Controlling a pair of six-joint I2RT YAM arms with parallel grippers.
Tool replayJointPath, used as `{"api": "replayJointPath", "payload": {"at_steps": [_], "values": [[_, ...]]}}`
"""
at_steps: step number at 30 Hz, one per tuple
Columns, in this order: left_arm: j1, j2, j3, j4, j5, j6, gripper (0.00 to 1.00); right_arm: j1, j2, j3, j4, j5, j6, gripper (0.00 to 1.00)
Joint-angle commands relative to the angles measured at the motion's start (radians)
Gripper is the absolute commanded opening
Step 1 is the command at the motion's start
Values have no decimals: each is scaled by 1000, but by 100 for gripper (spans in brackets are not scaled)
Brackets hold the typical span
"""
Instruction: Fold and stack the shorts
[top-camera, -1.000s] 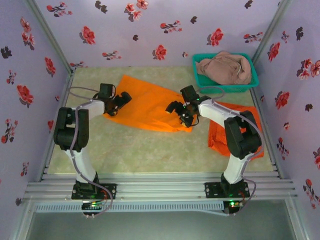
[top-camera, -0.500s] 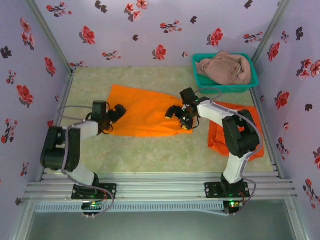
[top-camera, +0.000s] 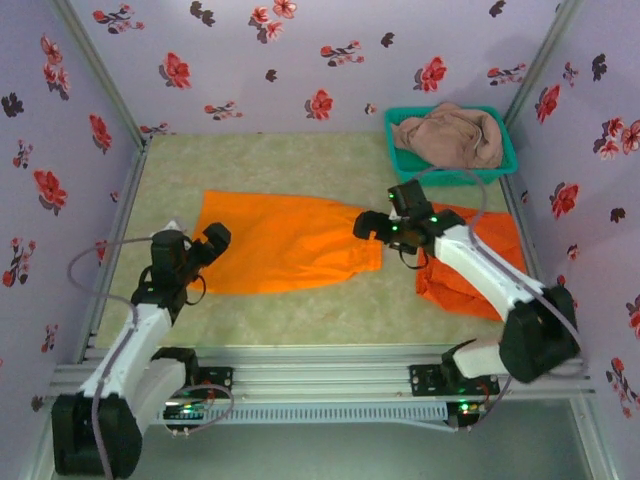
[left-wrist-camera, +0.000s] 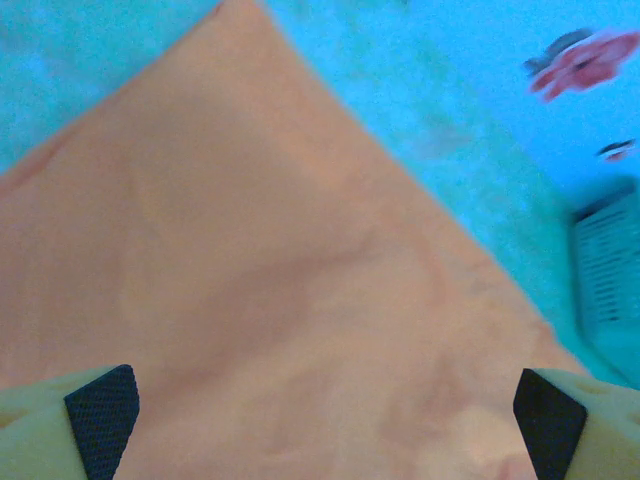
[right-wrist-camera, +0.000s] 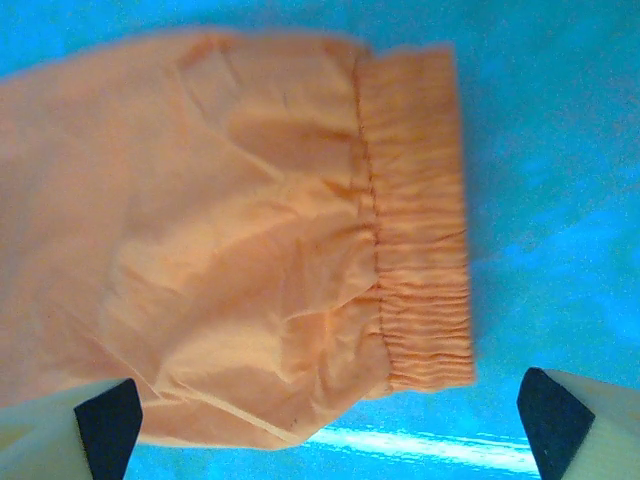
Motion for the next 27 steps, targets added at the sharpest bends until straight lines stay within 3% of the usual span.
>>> {"api": "replayJointPath", "payload": {"at_steps": [1, 5, 11, 27], "values": [[10, -65, 46, -87, 33, 67, 99, -75, -30, -22, 9, 56, -49, 99], [10, -65, 39, -50, 147, 77, 99, -158, 42, -41, 44, -142, -103, 99], [11, -39, -18, 28, 268, 52, 99, -166, 234, 47, -11, -264, -194, 96], [11, -105, -73, 27, 286, 18, 99, -66, 507, 205, -40, -171, -203, 78]]}}
